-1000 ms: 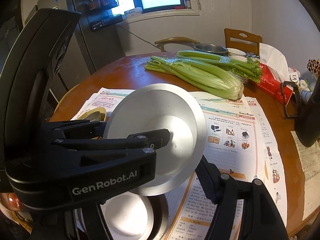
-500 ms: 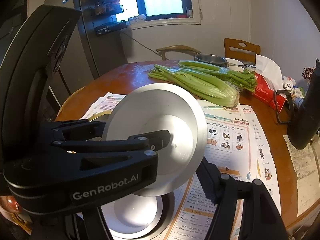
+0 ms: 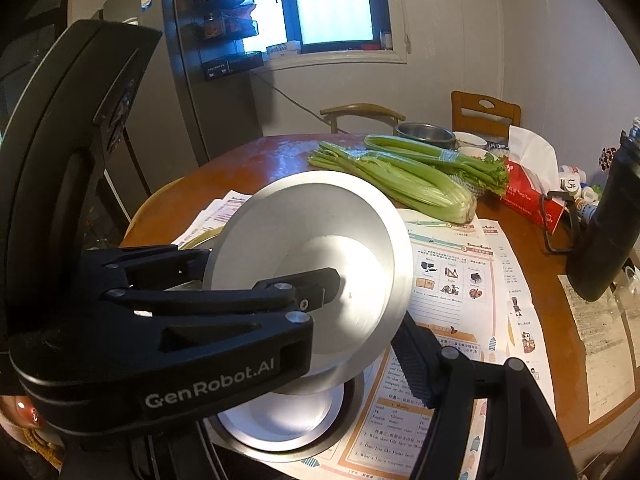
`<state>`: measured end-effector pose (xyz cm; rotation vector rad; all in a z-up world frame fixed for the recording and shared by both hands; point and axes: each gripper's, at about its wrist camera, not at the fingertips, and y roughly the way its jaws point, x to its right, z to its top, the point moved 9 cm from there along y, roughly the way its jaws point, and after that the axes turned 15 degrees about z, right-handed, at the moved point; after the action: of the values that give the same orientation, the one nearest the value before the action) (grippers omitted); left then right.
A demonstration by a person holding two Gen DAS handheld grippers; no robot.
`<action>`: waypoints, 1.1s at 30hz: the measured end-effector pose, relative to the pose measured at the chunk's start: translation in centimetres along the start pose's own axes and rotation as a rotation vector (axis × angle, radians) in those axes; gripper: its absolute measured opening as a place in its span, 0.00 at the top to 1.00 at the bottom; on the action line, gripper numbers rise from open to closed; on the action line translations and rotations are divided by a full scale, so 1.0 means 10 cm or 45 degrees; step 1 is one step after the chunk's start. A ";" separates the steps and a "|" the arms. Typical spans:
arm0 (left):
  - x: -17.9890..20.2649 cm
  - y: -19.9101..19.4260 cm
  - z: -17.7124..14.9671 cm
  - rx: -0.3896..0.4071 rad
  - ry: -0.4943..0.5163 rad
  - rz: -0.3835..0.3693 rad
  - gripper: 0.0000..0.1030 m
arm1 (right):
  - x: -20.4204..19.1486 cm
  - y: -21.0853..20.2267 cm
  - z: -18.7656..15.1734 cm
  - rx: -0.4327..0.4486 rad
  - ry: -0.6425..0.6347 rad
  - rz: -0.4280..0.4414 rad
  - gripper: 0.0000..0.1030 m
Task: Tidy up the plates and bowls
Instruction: 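Carry the white bowl over the nested steel bowl with the left tool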
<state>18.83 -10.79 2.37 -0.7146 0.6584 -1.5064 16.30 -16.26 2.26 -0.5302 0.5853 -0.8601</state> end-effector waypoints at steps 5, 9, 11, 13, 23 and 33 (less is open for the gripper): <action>-0.01 -0.07 -0.08 0.003 0.003 0.009 0.50 | -0.06 -0.04 -0.04 -0.001 -0.011 0.006 0.32; -0.05 -0.09 -0.14 -0.005 -0.001 0.022 0.50 | -0.11 -0.03 -0.08 -0.012 -0.014 0.015 0.32; -0.07 -0.09 -0.18 -0.011 -0.005 0.029 0.50 | -0.14 -0.03 -0.10 -0.014 -0.021 0.019 0.32; -0.09 -0.10 -0.21 -0.018 -0.015 0.030 0.50 | -0.16 -0.01 -0.12 -0.025 -0.026 0.027 0.32; -0.14 0.04 -0.43 -0.074 -0.036 0.063 0.50 | -0.23 0.08 -0.31 -0.069 -0.034 0.040 0.32; -0.16 0.24 -0.64 -0.135 -0.023 0.111 0.50 | -0.22 0.23 -0.55 -0.136 -0.020 0.064 0.32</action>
<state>15.49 -9.37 -3.67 -0.7698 0.7506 -1.3918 12.79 -14.29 -2.64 -0.6166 0.6301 -0.7795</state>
